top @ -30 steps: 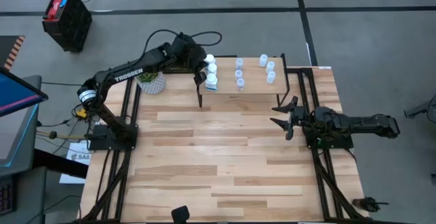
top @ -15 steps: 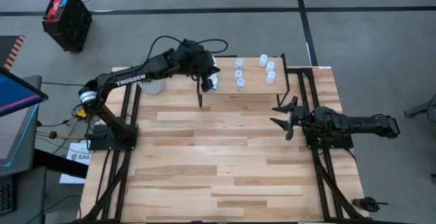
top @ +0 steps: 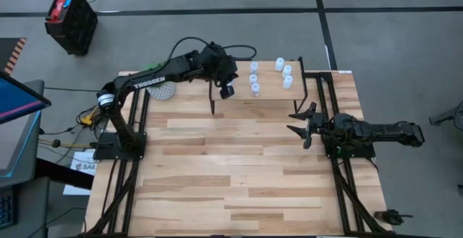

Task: Pick and place medicine bottles onto shelf by color
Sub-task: Adjust the big white pill bottles on the shelf

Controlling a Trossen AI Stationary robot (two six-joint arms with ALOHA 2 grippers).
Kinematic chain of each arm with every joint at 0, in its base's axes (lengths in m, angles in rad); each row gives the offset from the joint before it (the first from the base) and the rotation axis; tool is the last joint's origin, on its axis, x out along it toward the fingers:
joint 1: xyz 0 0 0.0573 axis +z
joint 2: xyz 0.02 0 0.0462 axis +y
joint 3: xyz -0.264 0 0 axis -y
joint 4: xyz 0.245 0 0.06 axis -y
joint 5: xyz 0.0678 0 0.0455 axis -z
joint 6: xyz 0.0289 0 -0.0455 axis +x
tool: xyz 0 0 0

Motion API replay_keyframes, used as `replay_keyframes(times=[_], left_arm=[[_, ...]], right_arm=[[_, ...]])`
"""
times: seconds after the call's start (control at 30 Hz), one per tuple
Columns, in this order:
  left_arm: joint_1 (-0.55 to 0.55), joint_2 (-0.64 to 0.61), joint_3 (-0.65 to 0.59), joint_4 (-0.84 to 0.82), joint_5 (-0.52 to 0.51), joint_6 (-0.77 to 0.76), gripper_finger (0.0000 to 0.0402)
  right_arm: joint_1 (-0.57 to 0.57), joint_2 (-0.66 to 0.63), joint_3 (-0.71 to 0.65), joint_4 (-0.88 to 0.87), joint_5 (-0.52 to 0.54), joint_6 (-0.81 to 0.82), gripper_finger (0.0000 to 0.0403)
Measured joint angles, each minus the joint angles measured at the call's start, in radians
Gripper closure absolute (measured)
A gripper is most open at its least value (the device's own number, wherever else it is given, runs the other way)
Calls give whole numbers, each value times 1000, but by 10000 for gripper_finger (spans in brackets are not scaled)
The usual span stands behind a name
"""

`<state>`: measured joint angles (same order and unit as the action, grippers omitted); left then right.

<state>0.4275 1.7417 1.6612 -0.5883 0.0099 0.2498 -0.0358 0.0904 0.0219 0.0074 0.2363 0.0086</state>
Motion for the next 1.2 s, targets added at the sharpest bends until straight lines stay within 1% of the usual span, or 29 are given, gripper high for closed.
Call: replay_keyframes(times=[0.27, 0.43, 0.57, 0.77, 0.9, 1.03, 1.2], left_arm=[[-21, -9, 32, -116, 1, 19, 401], [-19, -9, 32, -154, -92, 7, 401], [-29, -24, 32, -170, -125, 6, 401], [-35, -62, 33, -223, -223, 2, 401], [-34, -68, 33, -269, -235, -12, 401], [-35, -68, 33, -355, -237, -18, 401], [-34, -68, 33, -423, -292, -51, 401]], right_arm=[[0, 1, 0, 0, 0, 0, 164], [0, 1, 0, 0, 0, 0, 164], [0, 1, 0, 0, 0, 0, 164], [0, 1, 0, 0, 0, 0, 164], [0, 1, 0, 0, 0, 0, 164], [0, 1, 0, 0, 0, 0, 164], [0, 1, 0, 0, 0, 0, 164]])
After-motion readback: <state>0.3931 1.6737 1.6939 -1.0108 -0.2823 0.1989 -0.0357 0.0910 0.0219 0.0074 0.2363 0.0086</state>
